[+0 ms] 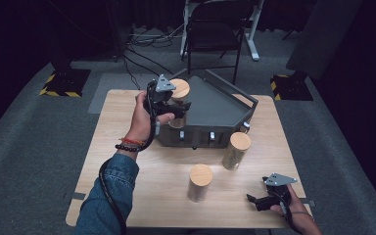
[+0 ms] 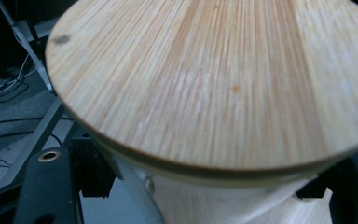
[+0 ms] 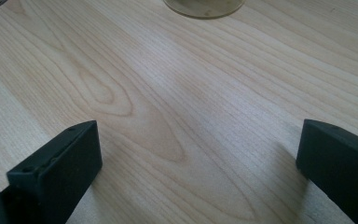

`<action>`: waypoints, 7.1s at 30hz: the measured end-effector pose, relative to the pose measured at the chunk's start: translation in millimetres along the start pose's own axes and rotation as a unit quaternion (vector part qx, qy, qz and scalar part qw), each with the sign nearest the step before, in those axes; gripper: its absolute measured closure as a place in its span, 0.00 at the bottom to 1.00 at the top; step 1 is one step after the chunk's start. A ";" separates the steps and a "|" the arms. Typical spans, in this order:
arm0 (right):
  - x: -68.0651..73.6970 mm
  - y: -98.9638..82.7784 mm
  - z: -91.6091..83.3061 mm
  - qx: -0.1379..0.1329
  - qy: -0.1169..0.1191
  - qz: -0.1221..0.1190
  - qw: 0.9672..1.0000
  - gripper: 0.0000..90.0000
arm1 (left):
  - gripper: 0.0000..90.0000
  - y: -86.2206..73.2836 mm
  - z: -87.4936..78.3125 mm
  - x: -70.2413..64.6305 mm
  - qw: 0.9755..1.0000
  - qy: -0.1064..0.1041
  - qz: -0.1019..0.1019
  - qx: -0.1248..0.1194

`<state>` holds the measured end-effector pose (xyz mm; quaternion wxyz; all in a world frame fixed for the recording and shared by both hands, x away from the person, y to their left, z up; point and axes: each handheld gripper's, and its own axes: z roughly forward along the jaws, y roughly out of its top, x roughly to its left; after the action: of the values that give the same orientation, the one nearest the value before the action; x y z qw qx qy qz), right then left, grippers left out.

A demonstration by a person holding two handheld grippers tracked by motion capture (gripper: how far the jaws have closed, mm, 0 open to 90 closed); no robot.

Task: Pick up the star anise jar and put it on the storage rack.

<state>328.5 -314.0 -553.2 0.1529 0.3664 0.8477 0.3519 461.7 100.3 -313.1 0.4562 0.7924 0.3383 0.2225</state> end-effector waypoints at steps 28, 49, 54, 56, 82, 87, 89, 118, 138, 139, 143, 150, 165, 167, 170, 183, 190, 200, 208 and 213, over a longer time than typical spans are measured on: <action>-0.3 0.2 0.2 -0.001 0.002 -0.001 1.000 0.00 | 0.28 11.2 44.3 25.8 0.996 0.067 -0.040 0.034; -0.3 0.2 0.2 -0.001 0.001 -0.001 1.000 0.00 | 0.28 -6.0 64.5 31.2 0.994 0.081 -0.050 0.052; -0.3 0.1 0.2 -0.001 0.002 -0.001 1.000 0.00 | 0.28 -7.2 65.8 31.8 0.994 0.080 -0.055 0.051; -0.3 0.2 0.2 0.000 0.002 -0.001 1.000 0.00 | 0.28 -7.7 65.8 32.2 0.994 0.079 -0.056 0.049; -0.3 0.2 0.2 0.000 0.002 -0.001 1.000 0.00 | 0.27 -12.7 65.7 37.6 0.994 0.080 -0.064 0.037; -0.3 0.1 0.2 -0.001 0.002 -0.001 1.000 0.00 | 0.26 -12.3 65.7 36.8 0.994 0.084 -0.058 0.040; -0.3 0.1 0.2 -0.001 0.002 -0.001 1.000 0.00 | 0.26 -11.6 65.6 36.0 0.994 0.087 -0.051 0.042; -0.4 0.1 0.3 -0.001 0.001 -0.002 1.000 0.00 | 0.03 -19.9 54.9 37.8 0.994 0.098 -0.030 0.046; -0.3 0.1 0.2 0.000 0.001 -0.001 1.000 0.00 | 0.02 -17.7 34.1 22.9 0.989 0.124 0.035 0.066; -0.3 0.1 0.2 0.000 0.002 -0.001 1.000 0.00 | 0.02 -17.3 32.5 21.3 0.989 0.126 0.039 0.065; -0.3 0.1 0.2 0.000 0.002 -0.002 1.000 0.00 | 0.02 -16.1 26.2 15.7 0.989 0.123 0.052 0.063; -0.3 0.1 0.2 0.000 0.002 -0.002 1.000 0.00 | 0.02 -16.6 17.2 6.5 0.990 0.113 0.068 0.055; -0.3 0.1 0.2 0.000 0.002 -0.002 1.000 0.00 | 0.02 -34.2 -0.5 -16.2 0.985 0.110 0.116 0.065; -0.3 0.1 0.2 0.000 0.002 -0.002 1.000 0.00 | 0.02 -35.4 -1.7 -17.3 0.985 0.108 0.119 0.064; -0.3 0.1 0.2 0.000 0.002 -0.002 1.000 0.00 | 0.02 -39.7 -4.3 -21.1 0.985 0.107 0.124 0.061; -0.3 0.1 0.2 0.000 0.002 -0.002 1.000 0.00 | 0.02 -69.5 -10.1 -31.6 0.980 0.102 0.151 0.082; -0.3 0.1 0.2 0.000 0.001 -0.002 1.000 0.00 | 0.02 -82.9 -13.1 -34.9 0.979 0.105 0.155 0.086; -0.3 0.1 0.2 0.000 0.001 -0.001 1.000 0.00 | 0.02 -110.2 -14.1 -37.5 0.978 0.103 0.150 0.099; -0.2 0.1 0.1 0.000 0.001 -0.001 1.000 0.00 | 0.02 -127.6 -14.6 -38.5 0.977 0.103 0.153 0.111; -0.2 0.1 0.1 0.000 0.001 -0.001 1.000 0.00 | 0.02 -138.0 -13.6 -38.3 0.977 0.101 0.147 0.119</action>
<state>328.8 -314.0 -553.3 0.1524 0.3652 0.8482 0.3522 381.0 128.8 -428.7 0.2847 0.8553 0.2867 0.3242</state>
